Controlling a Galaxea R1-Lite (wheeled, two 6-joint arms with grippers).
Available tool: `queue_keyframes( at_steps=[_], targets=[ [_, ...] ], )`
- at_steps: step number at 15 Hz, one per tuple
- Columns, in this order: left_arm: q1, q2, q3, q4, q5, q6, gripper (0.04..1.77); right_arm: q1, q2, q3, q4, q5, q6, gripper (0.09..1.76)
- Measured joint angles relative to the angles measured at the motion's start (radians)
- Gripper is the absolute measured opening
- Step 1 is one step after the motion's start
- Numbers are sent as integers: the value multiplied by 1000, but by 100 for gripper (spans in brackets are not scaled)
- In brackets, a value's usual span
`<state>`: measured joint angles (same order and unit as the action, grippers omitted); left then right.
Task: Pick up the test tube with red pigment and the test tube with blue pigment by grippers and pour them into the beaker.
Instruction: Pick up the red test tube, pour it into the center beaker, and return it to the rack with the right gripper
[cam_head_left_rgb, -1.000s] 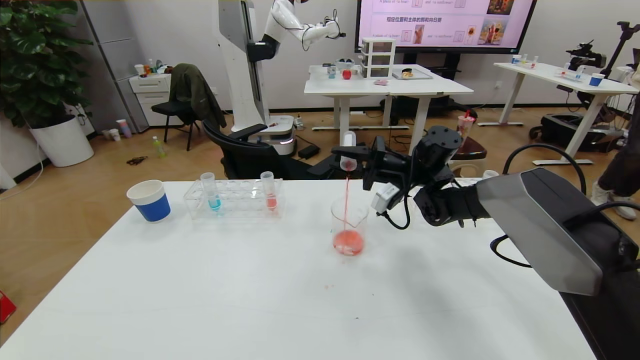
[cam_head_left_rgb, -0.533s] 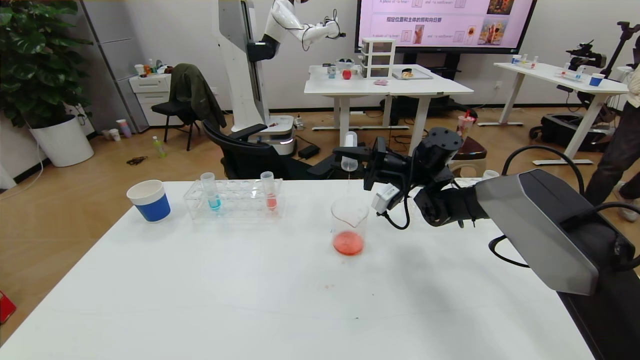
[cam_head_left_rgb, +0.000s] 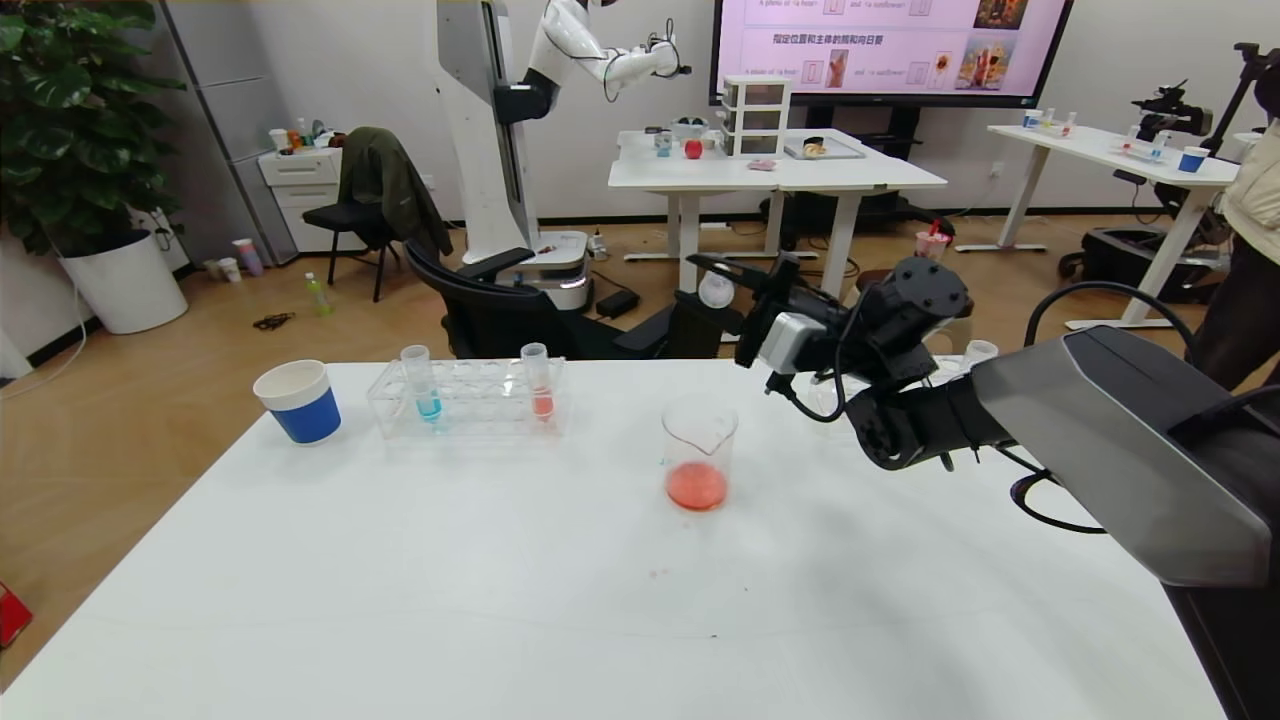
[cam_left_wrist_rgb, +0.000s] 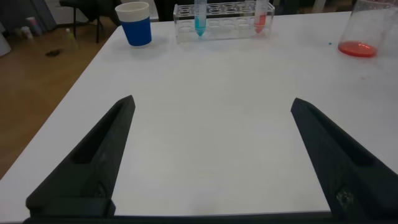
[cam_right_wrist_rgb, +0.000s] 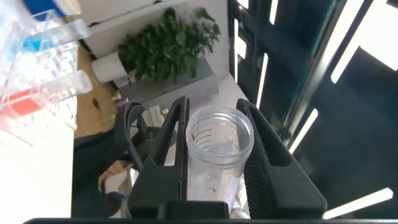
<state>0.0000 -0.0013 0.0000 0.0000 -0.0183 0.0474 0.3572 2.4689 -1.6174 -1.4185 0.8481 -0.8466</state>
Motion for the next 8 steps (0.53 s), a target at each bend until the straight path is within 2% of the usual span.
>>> queue_keyframes(
  at_steps=[2, 6, 8],
  targets=[
    [0, 0, 0, 0, 0, 0, 175, 11, -24, 98, -119, -184, 198, 51],
    [0, 0, 0, 0, 0, 0, 175, 16, -107, 300, -140, -406, 406, 51],
    [0, 0, 0, 0, 0, 0, 175, 14, -175, 420, -99, -531, 510, 51]
  ],
)
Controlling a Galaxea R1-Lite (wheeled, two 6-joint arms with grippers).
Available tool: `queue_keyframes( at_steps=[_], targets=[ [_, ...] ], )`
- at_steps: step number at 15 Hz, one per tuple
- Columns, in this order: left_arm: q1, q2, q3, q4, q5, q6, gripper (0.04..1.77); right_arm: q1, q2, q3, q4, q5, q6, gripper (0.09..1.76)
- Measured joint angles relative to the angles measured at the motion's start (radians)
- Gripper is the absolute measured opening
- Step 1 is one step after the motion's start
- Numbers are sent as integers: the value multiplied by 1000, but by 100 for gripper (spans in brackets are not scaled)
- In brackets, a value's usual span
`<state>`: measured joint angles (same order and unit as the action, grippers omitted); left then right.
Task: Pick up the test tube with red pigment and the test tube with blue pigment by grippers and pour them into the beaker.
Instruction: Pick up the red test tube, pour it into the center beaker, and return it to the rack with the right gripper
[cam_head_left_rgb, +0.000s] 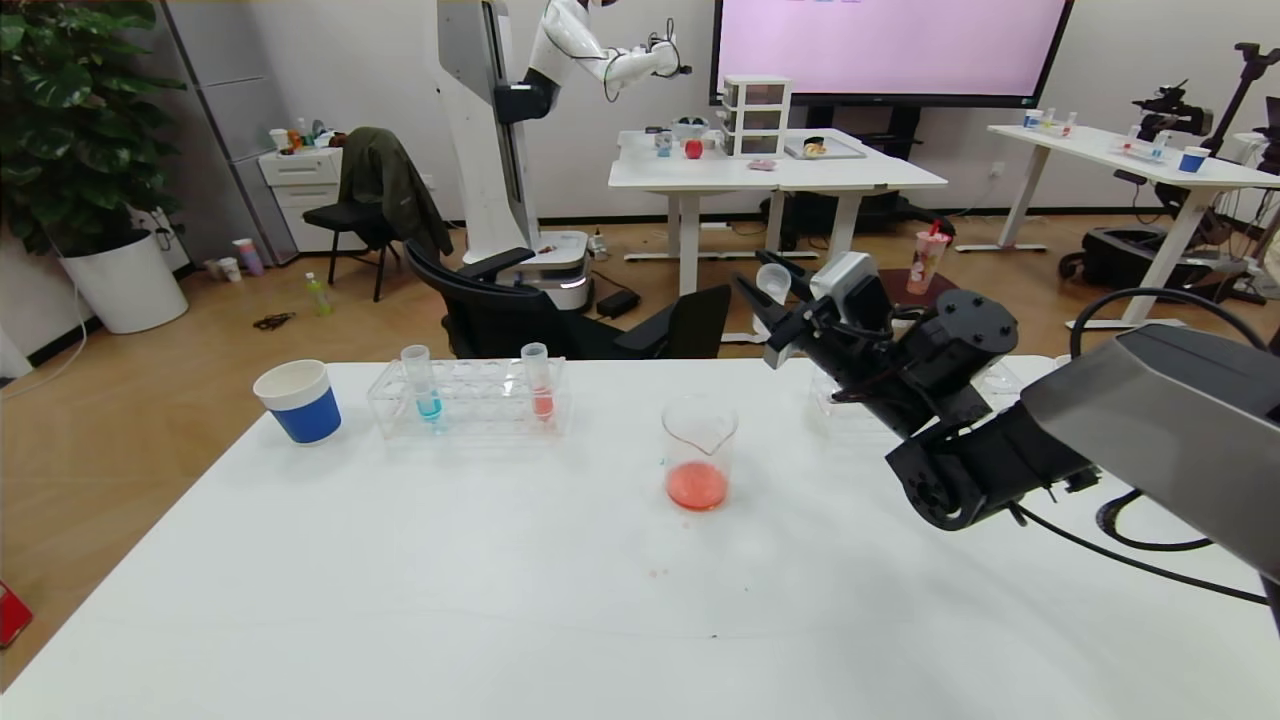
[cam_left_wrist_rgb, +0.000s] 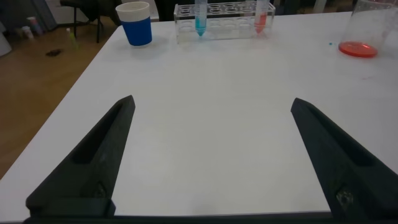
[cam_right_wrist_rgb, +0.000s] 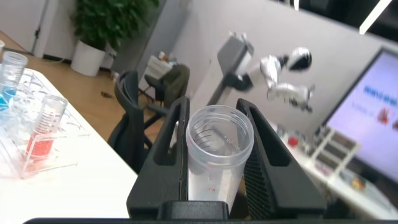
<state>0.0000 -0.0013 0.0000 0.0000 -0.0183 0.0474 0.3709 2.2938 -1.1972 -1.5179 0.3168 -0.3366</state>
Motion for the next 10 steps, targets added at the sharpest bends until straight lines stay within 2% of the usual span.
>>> queue_keyframes(
  at_steps=[3, 5, 6, 10],
  targets=[
    [0, 0, 0, 0, 0, 0, 175, 7, -147, 136, 206, -129, 206, 51],
    [0, 0, 0, 0, 0, 0, 175, -3, -245, 173, 345, -161, 331, 51],
    [0, 0, 0, 0, 0, 0, 175, -21, -288, 185, 384, -162, 359, 51],
    [0, 0, 0, 0, 0, 0, 175, -91, -376, 241, 398, -158, 371, 51]
  ],
)
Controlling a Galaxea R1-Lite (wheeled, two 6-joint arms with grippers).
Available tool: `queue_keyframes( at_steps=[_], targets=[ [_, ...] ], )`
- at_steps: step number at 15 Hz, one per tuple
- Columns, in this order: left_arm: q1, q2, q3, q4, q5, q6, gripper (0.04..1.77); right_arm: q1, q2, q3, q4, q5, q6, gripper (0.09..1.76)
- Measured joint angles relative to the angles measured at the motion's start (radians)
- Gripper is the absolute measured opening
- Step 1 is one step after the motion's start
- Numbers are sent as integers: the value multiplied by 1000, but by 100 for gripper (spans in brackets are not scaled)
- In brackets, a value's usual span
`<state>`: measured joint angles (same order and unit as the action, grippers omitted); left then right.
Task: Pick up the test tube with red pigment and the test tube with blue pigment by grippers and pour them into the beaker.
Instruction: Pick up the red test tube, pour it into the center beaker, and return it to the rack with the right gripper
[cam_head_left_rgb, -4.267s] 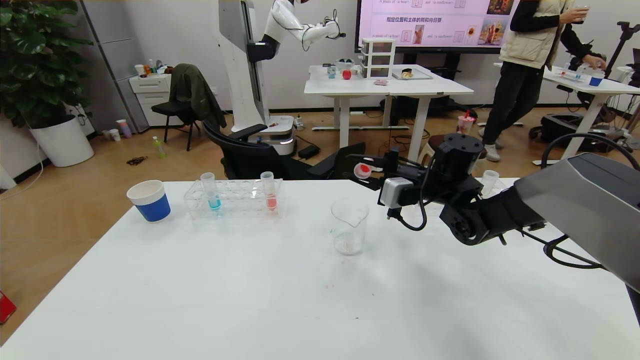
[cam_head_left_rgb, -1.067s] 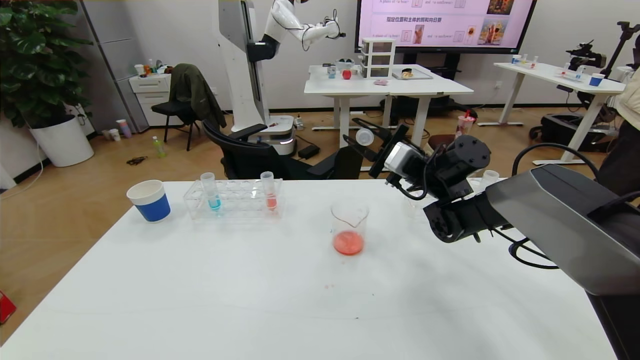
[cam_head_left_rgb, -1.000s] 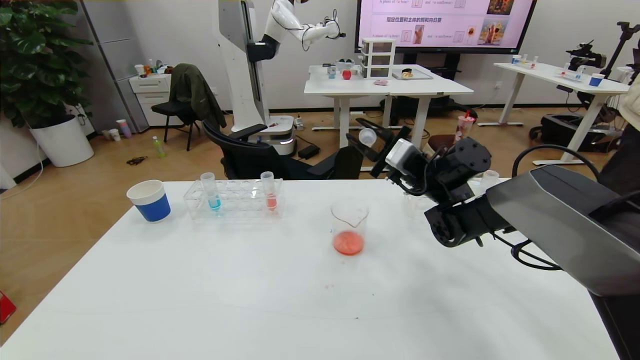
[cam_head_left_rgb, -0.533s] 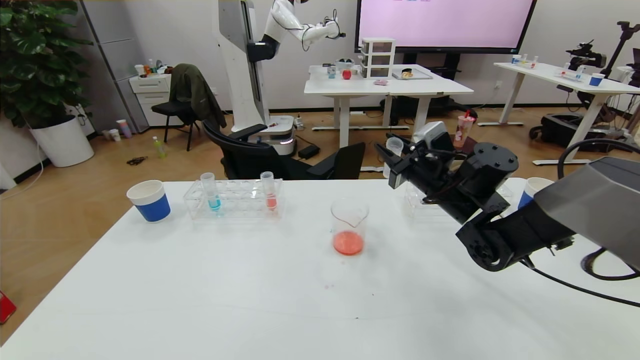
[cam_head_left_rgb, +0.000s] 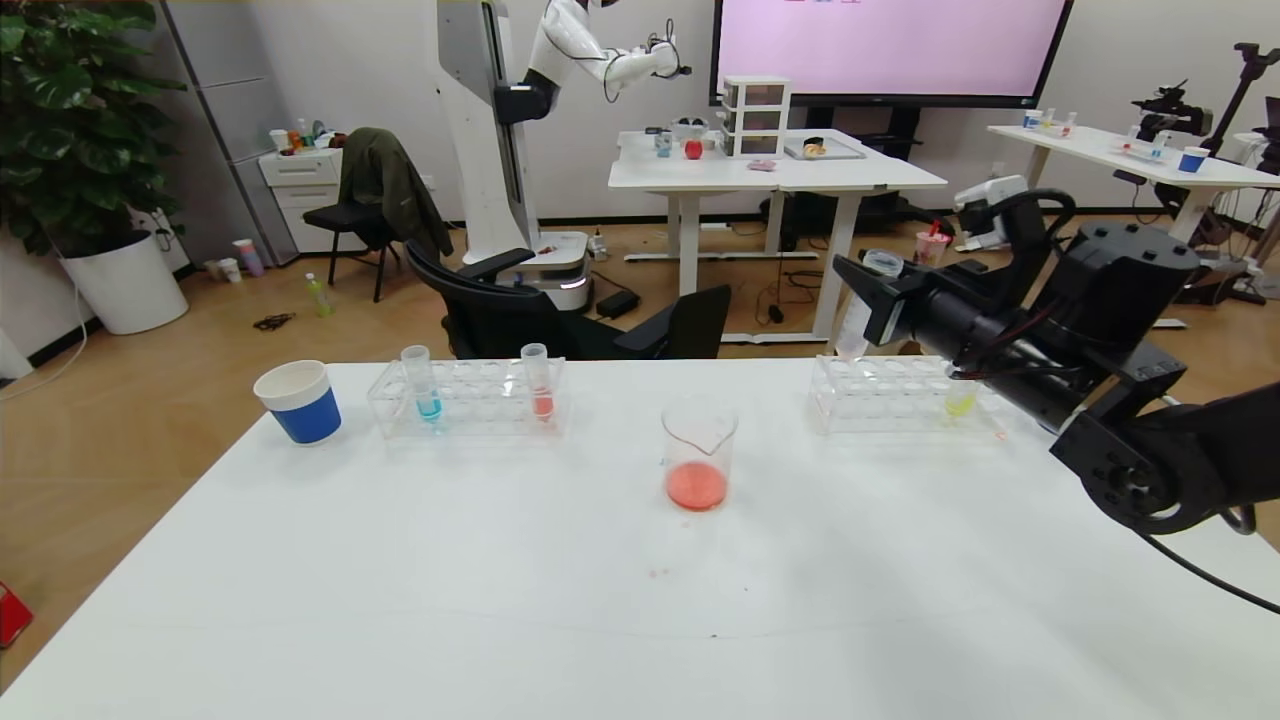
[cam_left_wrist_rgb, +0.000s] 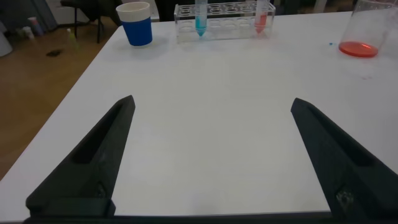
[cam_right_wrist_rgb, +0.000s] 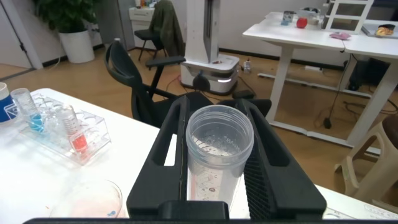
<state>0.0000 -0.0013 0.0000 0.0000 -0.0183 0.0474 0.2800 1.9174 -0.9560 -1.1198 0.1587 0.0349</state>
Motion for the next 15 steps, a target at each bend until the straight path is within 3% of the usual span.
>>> queue_keyframes(
  at_steps=[3, 7, 11, 15],
  targets=[
    [0, 0, 0, 0, 0, 0, 175, -99, -33, 24, 24, 18, -2, 51],
    [0, 0, 0, 0, 0, 0, 175, -312, -70, -12, 196, 90, -4, 51],
    [0, 0, 0, 0, 0, 0, 175, -521, -71, -86, 275, 155, -7, 51],
    [0, 0, 0, 0, 0, 0, 175, -613, 9, -159, 274, 151, -13, 51]
  ],
)
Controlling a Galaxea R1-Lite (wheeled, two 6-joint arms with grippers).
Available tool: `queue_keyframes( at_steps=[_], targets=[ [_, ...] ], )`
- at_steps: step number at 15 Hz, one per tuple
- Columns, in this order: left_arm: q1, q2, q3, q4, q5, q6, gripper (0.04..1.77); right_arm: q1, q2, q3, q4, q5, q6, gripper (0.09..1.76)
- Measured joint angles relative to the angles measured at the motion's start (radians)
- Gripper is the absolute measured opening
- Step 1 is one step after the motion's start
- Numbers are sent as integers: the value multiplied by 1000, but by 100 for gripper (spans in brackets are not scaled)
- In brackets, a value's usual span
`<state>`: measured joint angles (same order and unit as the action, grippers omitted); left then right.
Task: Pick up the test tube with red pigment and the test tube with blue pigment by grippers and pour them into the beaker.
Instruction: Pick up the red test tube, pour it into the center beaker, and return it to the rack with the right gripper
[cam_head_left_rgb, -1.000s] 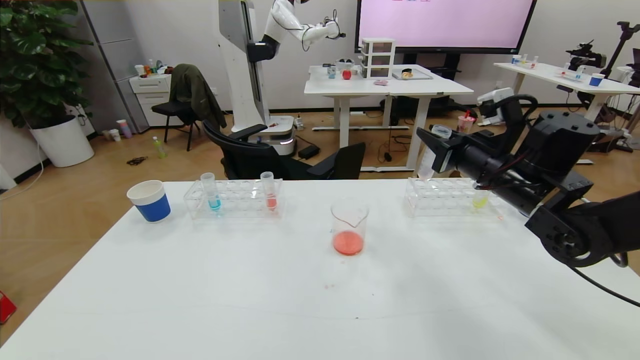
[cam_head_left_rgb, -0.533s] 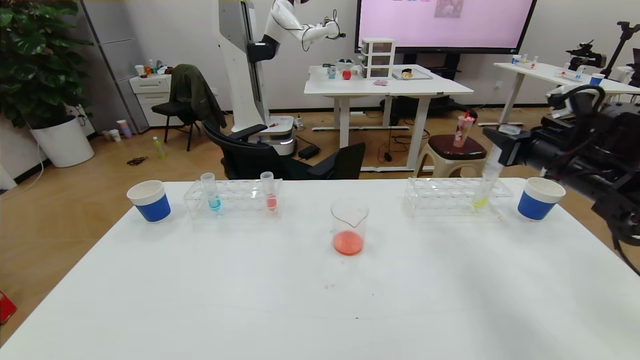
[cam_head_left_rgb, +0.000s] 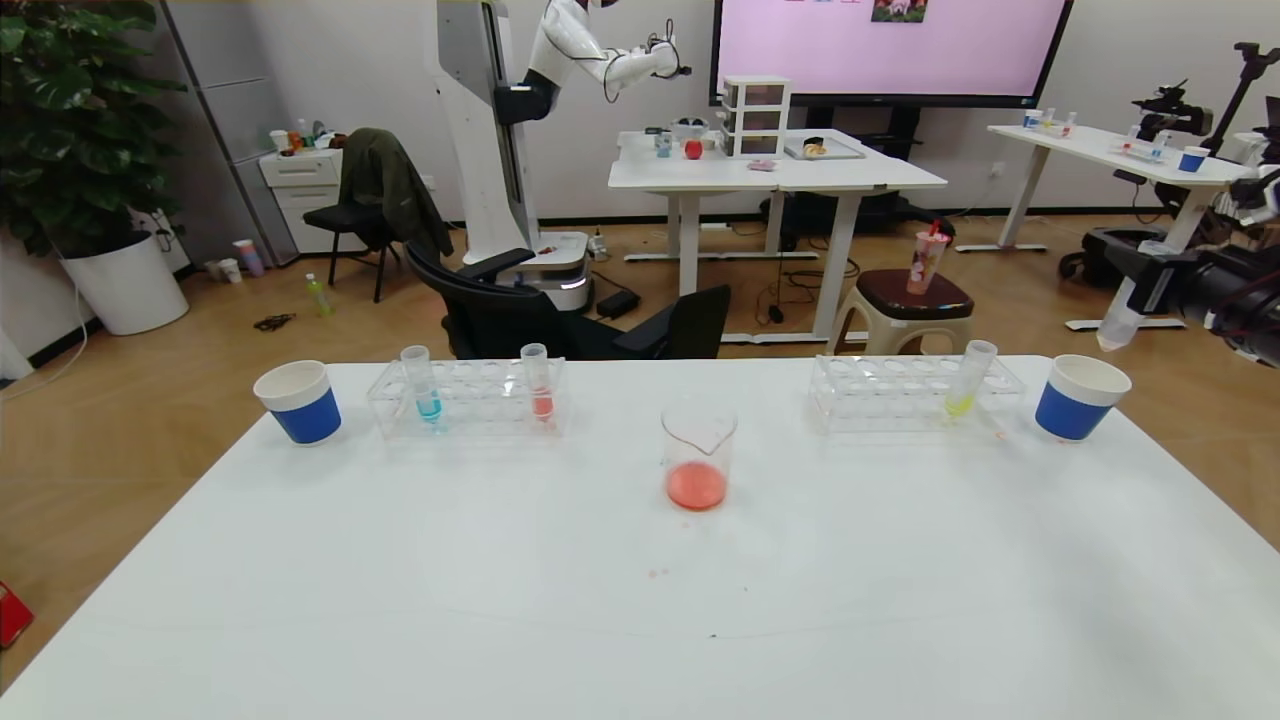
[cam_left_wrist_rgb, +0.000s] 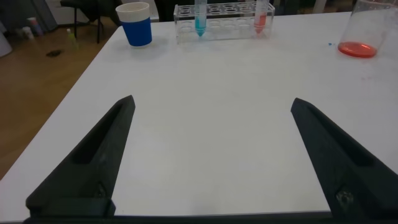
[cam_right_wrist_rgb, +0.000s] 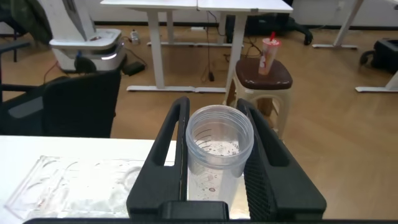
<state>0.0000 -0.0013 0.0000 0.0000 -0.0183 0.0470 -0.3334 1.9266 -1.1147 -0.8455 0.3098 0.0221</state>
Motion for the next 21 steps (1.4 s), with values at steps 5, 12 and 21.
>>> queue_keyframes(
  at_steps=[5, 12, 21],
  targets=[
    [0, 0, 0, 0, 0, 0, 175, -30, 102, -35, -12, -6, -27, 51],
    [0, 0, 0, 0, 0, 0, 175, -78, 257, -27, -158, -9, -42, 51],
    [0, 0, 0, 0, 0, 0, 175, -83, 337, 5, -219, -5, -39, 51]
  ],
)
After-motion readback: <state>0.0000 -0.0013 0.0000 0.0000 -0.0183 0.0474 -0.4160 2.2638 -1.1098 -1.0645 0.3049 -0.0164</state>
